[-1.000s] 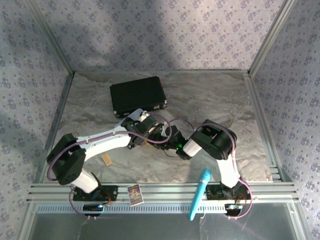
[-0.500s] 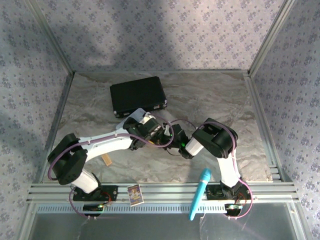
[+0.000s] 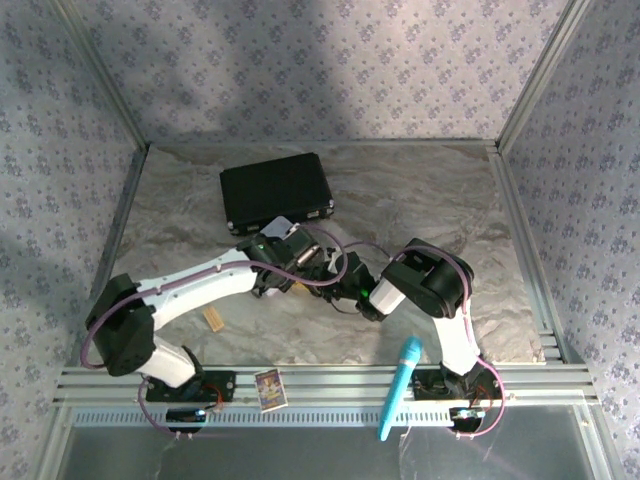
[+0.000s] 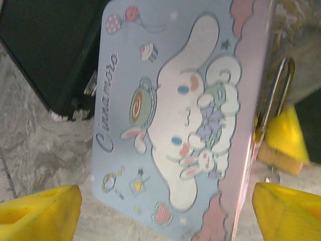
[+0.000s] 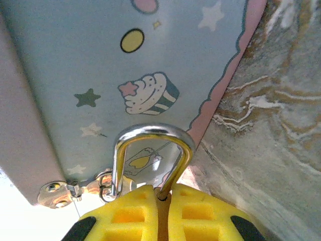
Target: Unlock a padlock with a key
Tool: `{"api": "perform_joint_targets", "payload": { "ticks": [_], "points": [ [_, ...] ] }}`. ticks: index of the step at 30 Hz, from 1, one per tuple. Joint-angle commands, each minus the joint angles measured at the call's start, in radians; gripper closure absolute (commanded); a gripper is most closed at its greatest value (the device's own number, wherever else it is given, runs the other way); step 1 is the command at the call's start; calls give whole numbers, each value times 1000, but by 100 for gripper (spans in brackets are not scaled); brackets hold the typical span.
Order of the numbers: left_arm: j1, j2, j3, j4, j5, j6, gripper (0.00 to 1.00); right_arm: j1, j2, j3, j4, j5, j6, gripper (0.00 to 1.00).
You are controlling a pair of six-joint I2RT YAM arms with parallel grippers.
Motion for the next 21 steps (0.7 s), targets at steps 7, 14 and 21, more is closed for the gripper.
{"api": "perform_joint_targets", "payload": {
  "ticks": [7,14,21],
  "points": [
    [-23,110,10,-183,45,-33,18,0,34,-18,-131,15,-16,100],
    [-26,283,49,-209,-5,-53,24,-6,36,-31,-97,2,-21,100],
    [-32,329,44,-198,20,19,46,-73,46,-17,22,-60,15,100]
  ]
}}
